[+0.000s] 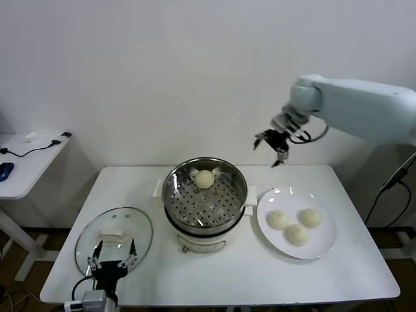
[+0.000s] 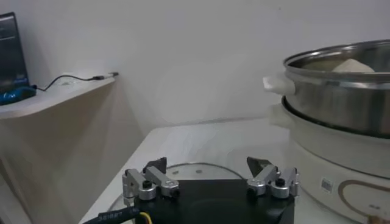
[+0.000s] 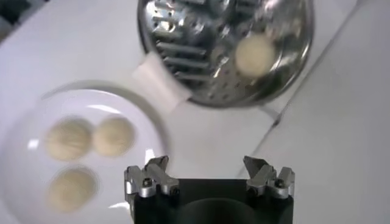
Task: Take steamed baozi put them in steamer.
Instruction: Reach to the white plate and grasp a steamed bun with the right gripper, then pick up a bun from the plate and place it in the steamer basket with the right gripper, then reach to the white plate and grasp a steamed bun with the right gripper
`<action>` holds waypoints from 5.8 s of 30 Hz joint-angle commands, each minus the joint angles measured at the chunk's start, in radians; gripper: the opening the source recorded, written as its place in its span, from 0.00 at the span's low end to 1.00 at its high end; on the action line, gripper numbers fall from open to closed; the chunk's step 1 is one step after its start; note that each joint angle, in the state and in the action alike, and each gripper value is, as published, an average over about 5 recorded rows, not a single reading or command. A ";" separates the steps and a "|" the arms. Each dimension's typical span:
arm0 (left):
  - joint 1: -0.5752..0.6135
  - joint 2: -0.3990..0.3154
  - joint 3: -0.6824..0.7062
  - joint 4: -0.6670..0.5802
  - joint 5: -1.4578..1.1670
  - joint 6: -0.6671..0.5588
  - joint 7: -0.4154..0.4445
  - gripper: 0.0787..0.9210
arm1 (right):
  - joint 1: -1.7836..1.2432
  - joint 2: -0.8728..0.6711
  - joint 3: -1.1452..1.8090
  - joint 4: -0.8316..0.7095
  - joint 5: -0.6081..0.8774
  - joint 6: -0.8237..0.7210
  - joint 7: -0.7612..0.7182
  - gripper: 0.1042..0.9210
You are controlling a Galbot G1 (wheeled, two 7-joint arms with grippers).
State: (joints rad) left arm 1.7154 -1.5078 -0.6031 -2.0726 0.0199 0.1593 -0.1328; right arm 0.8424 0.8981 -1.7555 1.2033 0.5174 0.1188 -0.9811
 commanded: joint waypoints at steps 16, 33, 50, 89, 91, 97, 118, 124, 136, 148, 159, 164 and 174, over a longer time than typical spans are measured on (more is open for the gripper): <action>0.015 -0.005 -0.002 0.013 0.018 -0.013 -0.010 0.88 | -0.347 -0.112 0.071 0.085 0.077 -0.405 0.176 0.88; 0.006 -0.005 -0.006 0.038 0.026 -0.024 -0.016 0.88 | -0.481 -0.039 0.201 -0.048 0.024 -0.420 0.224 0.88; 0.003 -0.004 -0.005 0.042 0.030 -0.029 -0.021 0.88 | -0.477 -0.035 0.203 -0.046 -0.014 -0.430 0.218 0.67; 0.011 -0.015 0.034 -0.008 0.054 -0.025 -0.024 0.88 | 0.028 0.413 0.185 0.261 0.607 -0.634 0.347 0.60; 0.011 -0.016 0.034 -0.007 0.054 -0.024 -0.024 0.88 | -0.019 0.441 0.188 0.228 0.591 -0.647 0.364 0.60; 0.006 -0.016 0.034 0.004 0.055 -0.023 -0.023 0.88 | -0.132 0.496 0.171 0.132 0.529 -0.662 0.385 0.60; -0.008 -0.015 0.033 0.026 0.053 -0.023 -0.022 0.88 | -0.270 0.559 0.195 -0.075 0.417 -0.642 0.375 0.60; -0.007 -0.015 0.032 0.024 0.053 -0.024 -0.022 0.88 | -0.239 0.544 0.197 -0.053 0.392 -0.604 0.338 0.75; -0.009 -0.017 0.036 0.008 0.053 -0.019 -0.018 0.88 | 0.066 0.187 0.151 0.095 0.297 -0.385 0.020 0.88; -0.013 -0.021 0.033 0.007 0.053 -0.020 -0.017 0.88 | 0.046 -0.318 -0.022 0.218 0.049 -0.291 -0.069 0.88; -0.005 -0.023 0.025 0.007 0.053 -0.021 -0.018 0.88 | -0.275 -0.403 0.137 0.219 -0.117 -0.341 -0.007 0.88; -0.001 -0.022 0.025 0.006 0.053 -0.021 -0.018 0.88 | -0.376 -0.378 0.202 0.204 -0.135 -0.376 0.033 0.88; -0.002 -0.020 0.025 0.014 0.053 -0.021 -0.018 0.88 | -0.476 -0.323 0.264 0.165 -0.148 -0.420 0.107 0.88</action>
State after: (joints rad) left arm 1.7130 -1.5293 -0.5779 -2.0604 0.0728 0.1384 -0.1507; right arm 0.4693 0.5918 -1.5394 1.3717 0.4104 -0.2833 -0.9081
